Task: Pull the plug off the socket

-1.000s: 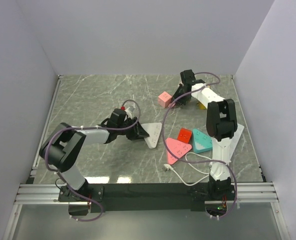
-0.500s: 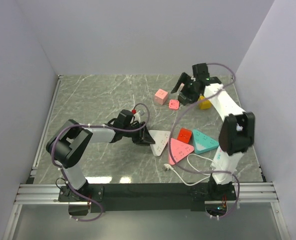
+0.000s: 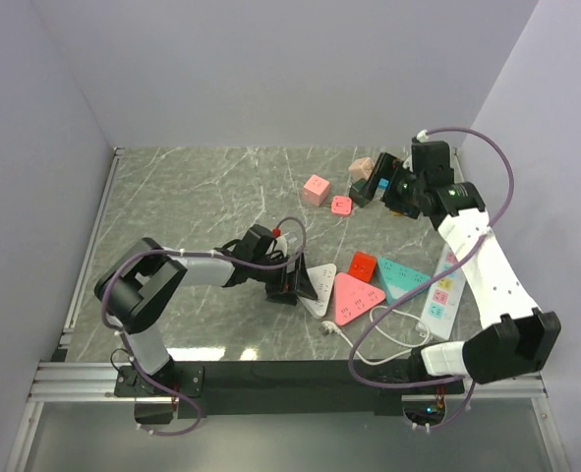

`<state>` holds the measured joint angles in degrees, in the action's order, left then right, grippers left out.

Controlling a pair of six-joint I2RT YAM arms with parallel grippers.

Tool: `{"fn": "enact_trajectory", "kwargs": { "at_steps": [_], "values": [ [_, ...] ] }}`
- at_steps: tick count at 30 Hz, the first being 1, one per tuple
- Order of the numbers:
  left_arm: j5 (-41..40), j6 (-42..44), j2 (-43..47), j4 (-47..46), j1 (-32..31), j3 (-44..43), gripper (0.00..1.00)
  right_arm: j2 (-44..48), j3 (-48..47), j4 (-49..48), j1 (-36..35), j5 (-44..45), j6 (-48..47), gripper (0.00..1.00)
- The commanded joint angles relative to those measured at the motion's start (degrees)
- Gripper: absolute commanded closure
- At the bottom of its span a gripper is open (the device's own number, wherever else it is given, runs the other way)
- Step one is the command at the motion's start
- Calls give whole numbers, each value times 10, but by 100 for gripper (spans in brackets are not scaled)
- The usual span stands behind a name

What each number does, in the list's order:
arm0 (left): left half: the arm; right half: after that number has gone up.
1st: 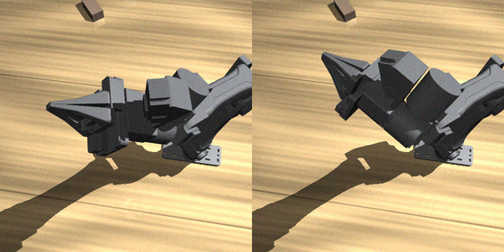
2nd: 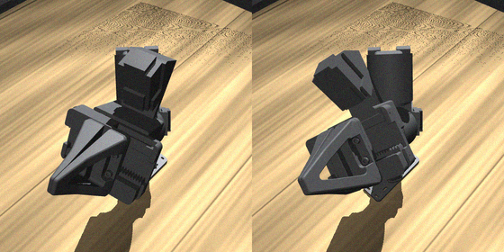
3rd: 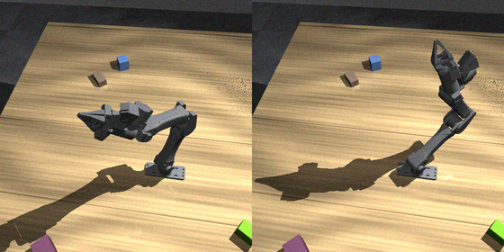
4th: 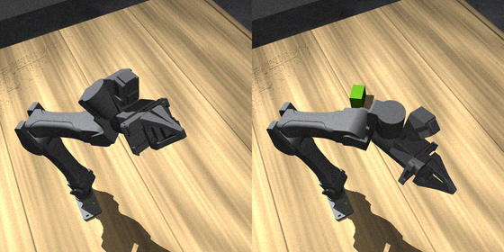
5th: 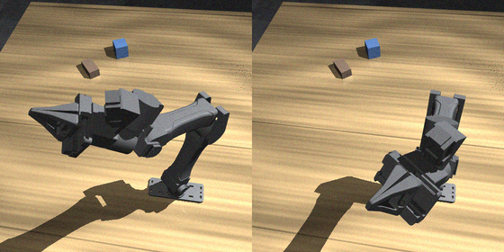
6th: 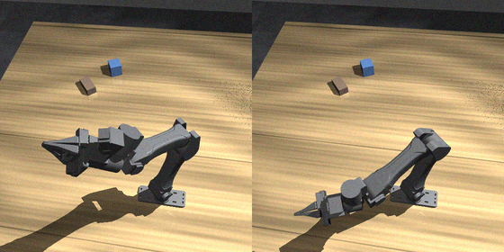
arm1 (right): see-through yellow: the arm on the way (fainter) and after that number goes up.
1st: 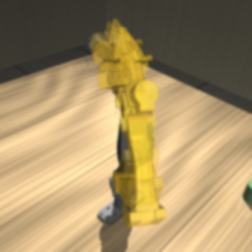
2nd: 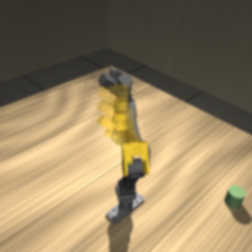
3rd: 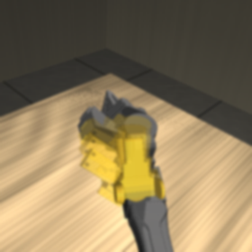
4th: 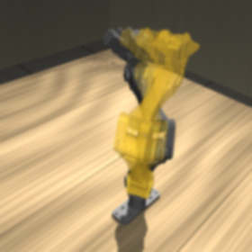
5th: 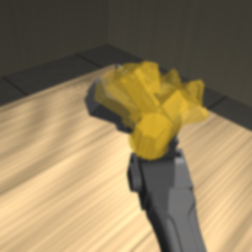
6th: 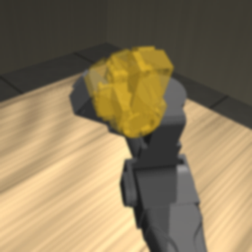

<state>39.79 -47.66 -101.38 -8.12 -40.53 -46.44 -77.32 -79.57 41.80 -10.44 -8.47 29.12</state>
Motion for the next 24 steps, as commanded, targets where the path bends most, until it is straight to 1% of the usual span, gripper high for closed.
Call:
{"fn": "enact_trajectory", "kwargs": {
  "at_steps": [1,2,4,5,7,11,13,14,15,16,17,18,20,22,24],
  "values": [
    [-124,20,28,101,-6,28,1,56,25,9,3,32,-28,2],
    [-142,22,66,114,-9,26,0,69,34,3,3,35,-33,2],
    [-183,27,105,161,-21,11,1,111,69,-8,3,49,-37,1],
    [-216,31,140,179,-24,5,1,124,81,-14,2,54,-38,1],
    [-234,33,170,210,-26,-10,0,159,108,-16,3,58,-40,1],
    [-263,26,233,316,-30,-30,0,199,136,-1,2,70,-41,1],
    [-322,20,272,346,-45,-34,1,219,144,4,3,75,-41,0],
    [-344,11,318,357,-48,-35,1,226,147,2,2,79,-43,0],
    [-392,5,343,378,-50,-37,1,242,158,1,3,83,-43,0],
    [-398,-1,368,384,-50,-40,1,250,164,-1,2,84,-43,0],
    [-436,-10,419,390,-50,-43,1,258,171,-9,3,84,-43,0],
    [-476,-12,443,390,-50,-44,1,271,185,-12,2,84,-44,0],
    [-511,-10,504,389,-50,-46,1,281,198,-20,3,84,-45,0],
    [-554,1,532,391,-50,-55,0,297,215,-23,3,84,-48,0],
    [-580,11,560,397,-50,-63,1,310,225,-25,3,95,-50,0]
  ]
}}
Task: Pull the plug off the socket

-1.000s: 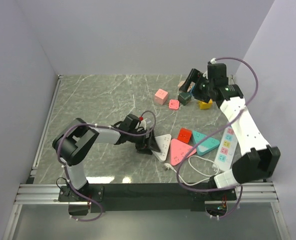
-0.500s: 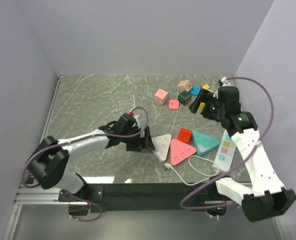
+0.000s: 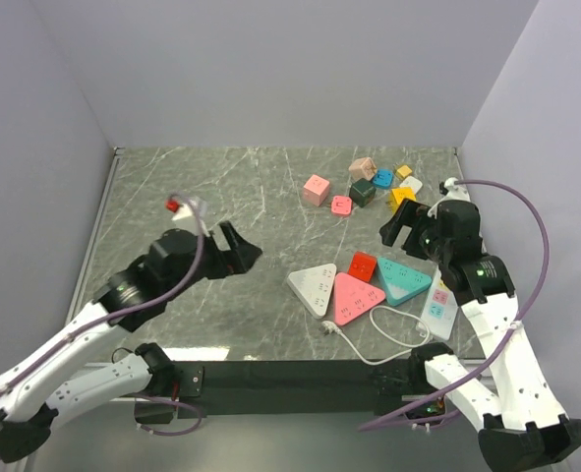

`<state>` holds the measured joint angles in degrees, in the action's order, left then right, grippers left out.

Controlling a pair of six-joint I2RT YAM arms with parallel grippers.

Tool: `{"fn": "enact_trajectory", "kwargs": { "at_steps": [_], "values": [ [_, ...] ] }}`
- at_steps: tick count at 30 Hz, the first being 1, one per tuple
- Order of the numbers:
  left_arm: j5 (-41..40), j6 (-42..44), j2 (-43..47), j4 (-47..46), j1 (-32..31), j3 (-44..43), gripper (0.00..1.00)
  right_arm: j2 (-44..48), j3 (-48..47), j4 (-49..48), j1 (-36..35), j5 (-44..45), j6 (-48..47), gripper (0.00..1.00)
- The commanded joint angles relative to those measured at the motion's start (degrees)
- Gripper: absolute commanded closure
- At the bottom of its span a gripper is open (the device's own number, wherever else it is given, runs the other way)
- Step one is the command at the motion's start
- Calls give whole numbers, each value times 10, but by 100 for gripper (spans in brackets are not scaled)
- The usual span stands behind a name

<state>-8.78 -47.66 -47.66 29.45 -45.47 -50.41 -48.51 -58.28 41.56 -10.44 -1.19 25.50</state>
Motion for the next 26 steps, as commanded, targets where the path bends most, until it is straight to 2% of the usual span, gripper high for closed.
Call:
{"fn": "enact_trajectory", "kwargs": {
  "at_steps": [1,9,13,16,19,23,26],
  "values": [
    [-111,17,30,23,-1,-31,1,28,17,-26,3,22,-14,0],
    [-164,74,64,10,-1,-55,1,92,44,-42,3,54,-14,0],
    [-177,94,77,-13,-1,-55,0,123,65,-49,3,98,5,0],
    [-217,89,87,-26,-1,-44,1,142,77,-59,2,142,15,0],
    [-258,79,99,-23,-1,-29,0,144,70,-56,1,173,26,0],
    [-280,91,127,-36,-1,-4,1,138,56,-47,1,179,19,0],
    [-286,116,146,-54,-1,11,0,130,51,-44,0,216,34,0]
  ]
}}
